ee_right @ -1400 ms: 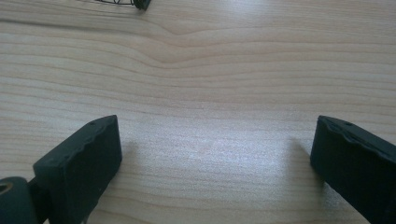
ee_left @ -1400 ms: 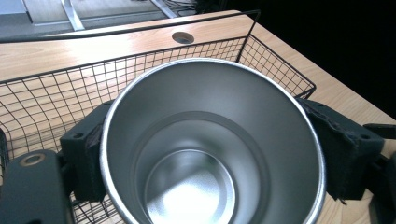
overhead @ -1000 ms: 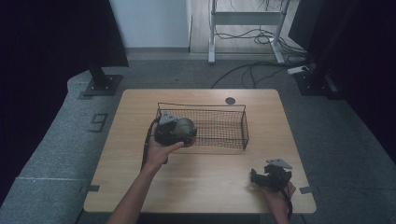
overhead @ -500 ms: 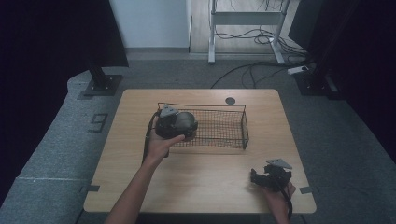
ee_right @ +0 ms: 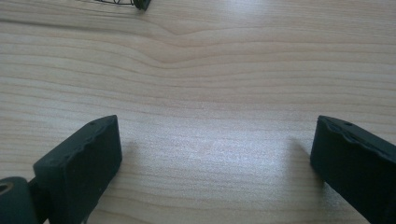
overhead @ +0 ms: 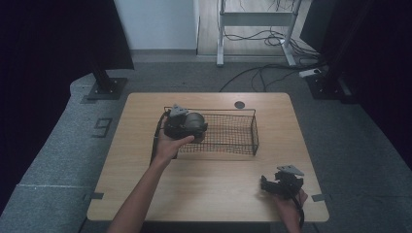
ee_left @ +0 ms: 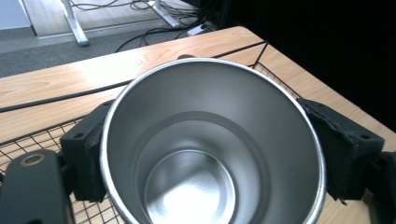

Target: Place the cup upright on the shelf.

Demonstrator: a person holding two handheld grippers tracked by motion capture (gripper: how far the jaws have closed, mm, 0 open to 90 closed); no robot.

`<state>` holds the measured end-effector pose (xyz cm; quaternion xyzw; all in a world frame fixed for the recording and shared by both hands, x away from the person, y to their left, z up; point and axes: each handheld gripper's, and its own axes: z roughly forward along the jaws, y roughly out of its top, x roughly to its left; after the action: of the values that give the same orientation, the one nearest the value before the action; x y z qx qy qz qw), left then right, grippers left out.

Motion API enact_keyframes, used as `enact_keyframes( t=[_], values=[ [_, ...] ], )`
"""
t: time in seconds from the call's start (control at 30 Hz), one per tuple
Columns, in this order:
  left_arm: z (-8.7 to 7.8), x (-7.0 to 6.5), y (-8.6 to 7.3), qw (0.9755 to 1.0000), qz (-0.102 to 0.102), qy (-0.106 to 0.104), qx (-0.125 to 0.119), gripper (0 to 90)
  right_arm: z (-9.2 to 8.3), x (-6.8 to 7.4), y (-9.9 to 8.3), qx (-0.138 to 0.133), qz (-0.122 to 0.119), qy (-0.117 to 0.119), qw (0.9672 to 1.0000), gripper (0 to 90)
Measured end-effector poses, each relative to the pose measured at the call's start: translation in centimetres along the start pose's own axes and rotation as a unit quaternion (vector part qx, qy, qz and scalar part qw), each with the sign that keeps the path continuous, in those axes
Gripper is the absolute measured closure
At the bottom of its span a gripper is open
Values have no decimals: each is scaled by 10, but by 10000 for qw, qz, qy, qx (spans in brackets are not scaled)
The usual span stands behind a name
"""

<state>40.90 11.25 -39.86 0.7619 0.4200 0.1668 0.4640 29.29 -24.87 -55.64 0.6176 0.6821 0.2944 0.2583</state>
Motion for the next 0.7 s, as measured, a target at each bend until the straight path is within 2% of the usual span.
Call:
enact_keyframes(
  t=[0.27,0.7],
  values=[
    [6,3,3,9999,-96,-77,-69,145,0,0,0,0,1,0,10000,19],
    [19,7,11,10000,-34,-28,-19,145,0,0,0,5,1,3,10000,19]
  ],
)
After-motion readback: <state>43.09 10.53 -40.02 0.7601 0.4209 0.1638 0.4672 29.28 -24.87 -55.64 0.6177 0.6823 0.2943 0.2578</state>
